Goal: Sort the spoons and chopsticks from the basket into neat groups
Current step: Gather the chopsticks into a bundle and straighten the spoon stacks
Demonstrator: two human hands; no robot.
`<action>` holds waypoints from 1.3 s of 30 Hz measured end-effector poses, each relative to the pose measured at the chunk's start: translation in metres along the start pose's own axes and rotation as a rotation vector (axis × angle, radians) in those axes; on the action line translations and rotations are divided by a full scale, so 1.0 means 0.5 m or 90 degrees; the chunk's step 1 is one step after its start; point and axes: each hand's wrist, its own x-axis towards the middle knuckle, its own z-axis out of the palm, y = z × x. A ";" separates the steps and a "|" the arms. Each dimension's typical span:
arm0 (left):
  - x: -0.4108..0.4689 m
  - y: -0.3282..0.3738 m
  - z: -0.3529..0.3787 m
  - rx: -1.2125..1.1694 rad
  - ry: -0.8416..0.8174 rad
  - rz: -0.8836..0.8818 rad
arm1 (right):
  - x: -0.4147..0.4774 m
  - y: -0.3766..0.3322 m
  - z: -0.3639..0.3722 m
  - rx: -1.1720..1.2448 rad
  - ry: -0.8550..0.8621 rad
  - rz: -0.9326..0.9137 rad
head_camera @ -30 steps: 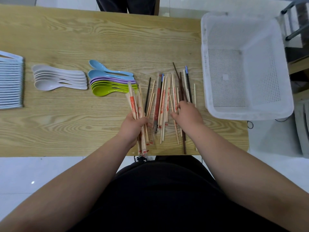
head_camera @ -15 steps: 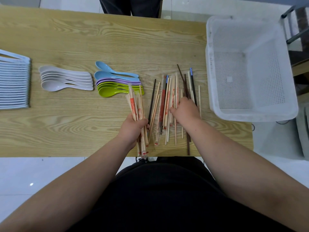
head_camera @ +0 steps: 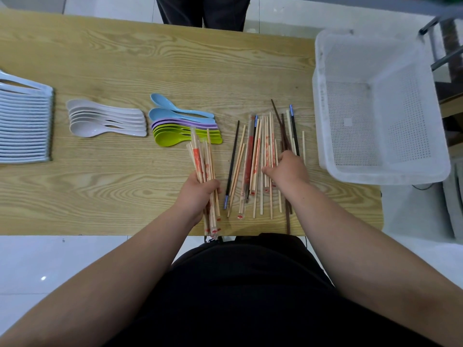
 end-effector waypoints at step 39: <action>-0.035 0.022 0.014 0.010 -0.001 0.021 | -0.025 -0.067 0.038 0.012 -0.097 0.062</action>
